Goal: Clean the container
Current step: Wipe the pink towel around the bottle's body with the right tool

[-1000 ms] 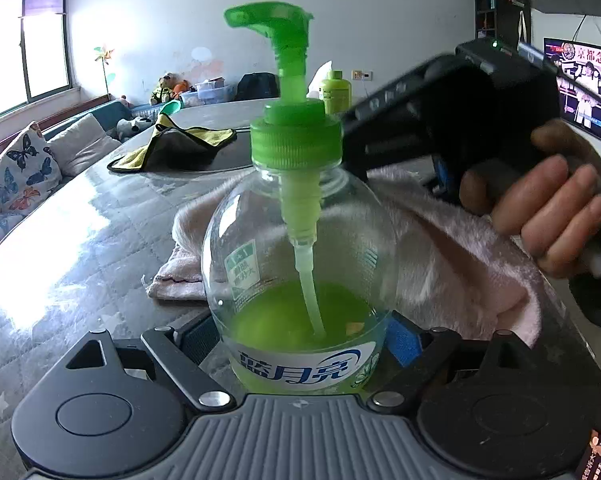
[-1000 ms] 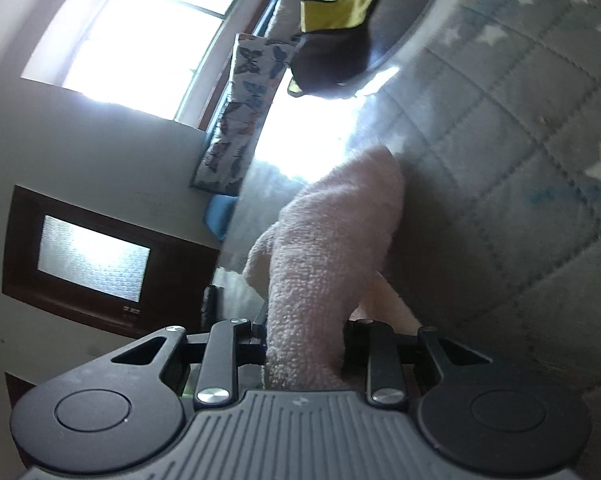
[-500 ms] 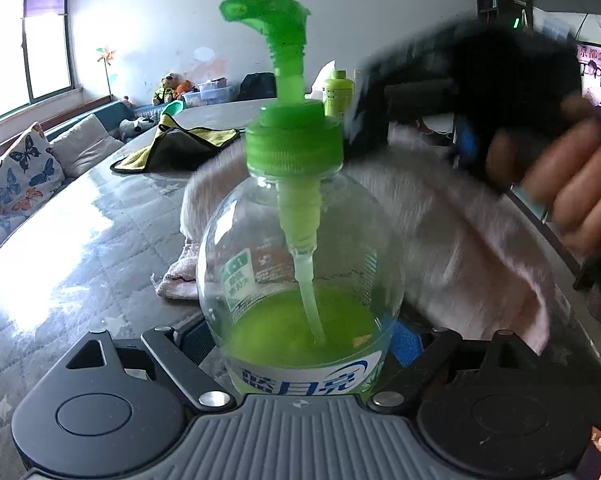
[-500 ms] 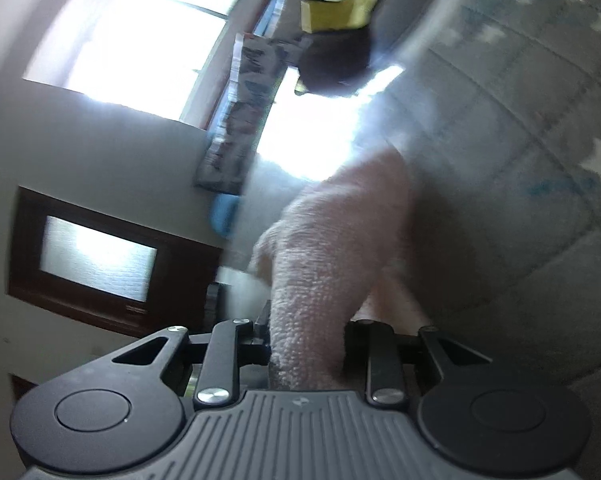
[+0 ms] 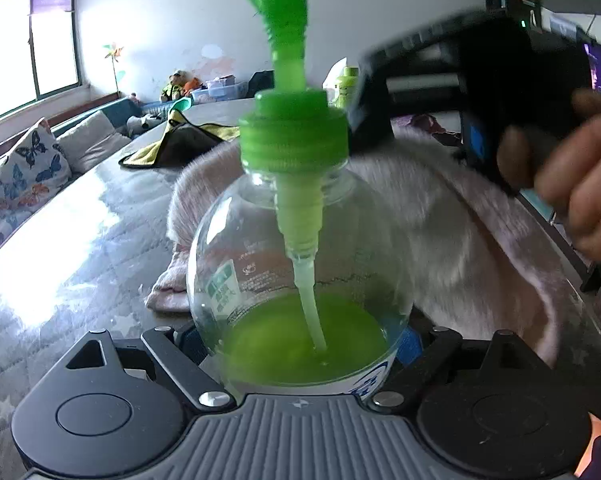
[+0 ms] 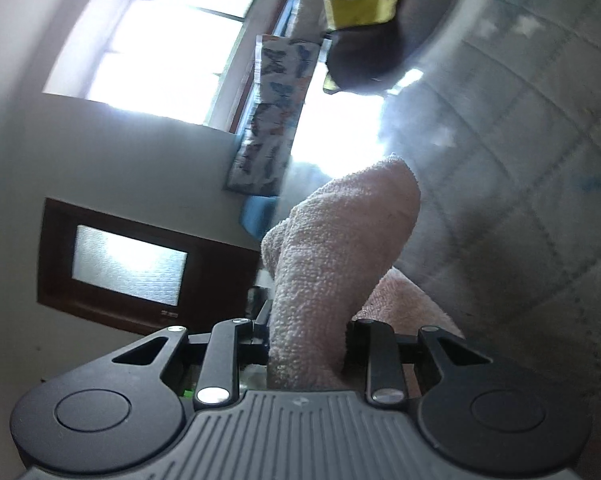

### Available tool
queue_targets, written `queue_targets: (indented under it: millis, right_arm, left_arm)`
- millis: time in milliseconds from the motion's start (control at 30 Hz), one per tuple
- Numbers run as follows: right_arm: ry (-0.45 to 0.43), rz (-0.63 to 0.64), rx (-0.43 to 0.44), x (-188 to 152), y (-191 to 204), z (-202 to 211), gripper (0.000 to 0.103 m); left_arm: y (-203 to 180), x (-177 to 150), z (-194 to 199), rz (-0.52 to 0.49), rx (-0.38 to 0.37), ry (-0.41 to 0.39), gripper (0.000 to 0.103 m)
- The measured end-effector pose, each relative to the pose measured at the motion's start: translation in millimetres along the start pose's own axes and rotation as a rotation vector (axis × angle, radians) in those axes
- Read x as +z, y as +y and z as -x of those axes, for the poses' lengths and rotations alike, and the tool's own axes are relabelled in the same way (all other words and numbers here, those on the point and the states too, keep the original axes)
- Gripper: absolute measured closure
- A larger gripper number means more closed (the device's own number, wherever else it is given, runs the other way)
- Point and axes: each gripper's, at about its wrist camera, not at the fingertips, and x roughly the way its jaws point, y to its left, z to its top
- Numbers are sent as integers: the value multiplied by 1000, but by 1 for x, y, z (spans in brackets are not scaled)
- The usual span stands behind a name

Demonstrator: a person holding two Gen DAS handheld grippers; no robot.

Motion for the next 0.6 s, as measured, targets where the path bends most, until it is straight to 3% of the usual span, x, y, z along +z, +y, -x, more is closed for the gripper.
queue_targets:
  millis: [367, 500, 600]
  right_arm:
    - [27, 22, -148, -10, -19, -8, 77]
    - [18, 17, -129, -10, -12, -3, 77]
    - [0, 3, -47, -5, 2, 6, 77]
  left_arm:
    - [1, 0, -1, 16, 14, 12, 12]
    - [0, -2, -2, 2, 16, 17, 13]
    - [0, -2, -2, -3, 11, 18, 12]
